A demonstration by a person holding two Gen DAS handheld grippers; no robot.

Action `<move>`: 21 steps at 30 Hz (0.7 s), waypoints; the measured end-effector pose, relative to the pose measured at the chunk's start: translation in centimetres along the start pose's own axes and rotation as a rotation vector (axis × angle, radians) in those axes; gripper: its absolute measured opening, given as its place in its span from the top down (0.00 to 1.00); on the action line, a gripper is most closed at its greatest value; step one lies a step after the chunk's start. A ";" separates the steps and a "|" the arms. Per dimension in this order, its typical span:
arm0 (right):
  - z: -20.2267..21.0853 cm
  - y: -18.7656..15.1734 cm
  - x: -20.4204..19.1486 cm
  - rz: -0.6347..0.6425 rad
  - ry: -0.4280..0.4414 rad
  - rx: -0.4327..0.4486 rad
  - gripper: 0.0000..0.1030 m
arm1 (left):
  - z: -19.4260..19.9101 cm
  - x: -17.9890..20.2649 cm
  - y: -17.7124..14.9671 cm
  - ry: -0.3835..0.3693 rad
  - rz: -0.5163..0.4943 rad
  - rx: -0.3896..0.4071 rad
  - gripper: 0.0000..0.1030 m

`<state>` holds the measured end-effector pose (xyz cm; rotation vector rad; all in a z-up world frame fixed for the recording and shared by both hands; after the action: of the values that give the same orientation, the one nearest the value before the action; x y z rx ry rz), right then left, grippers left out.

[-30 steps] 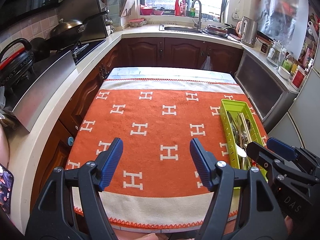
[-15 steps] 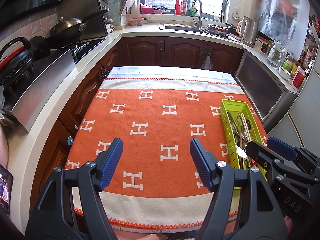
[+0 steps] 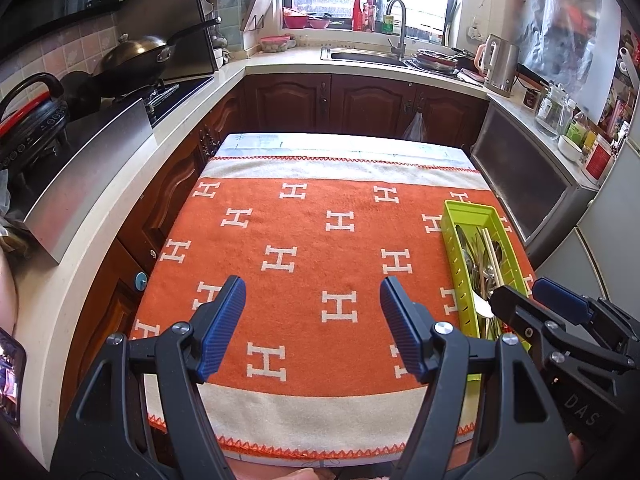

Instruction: Organize utensils

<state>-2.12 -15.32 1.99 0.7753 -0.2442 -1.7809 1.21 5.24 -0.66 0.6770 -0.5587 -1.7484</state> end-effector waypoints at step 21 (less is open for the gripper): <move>-0.1 0.0 -0.1 -0.003 0.000 -0.002 0.44 | -0.1 -0.1 0.0 0.000 0.001 -0.001 0.34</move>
<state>-2.10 -15.23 1.95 0.7741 -0.2410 -1.7841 1.26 5.34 -0.73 0.6761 -0.5583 -1.7478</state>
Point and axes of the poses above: each gripper's, at about its wrist camera, not at the fingertips, and z roughly against the way its jaws point, x to its right, y to its top, the point moved 3 cm from there along -z, roughly the way its jaws point, and after that the axes turned 15 degrees about -z, right-handed, at the moved point
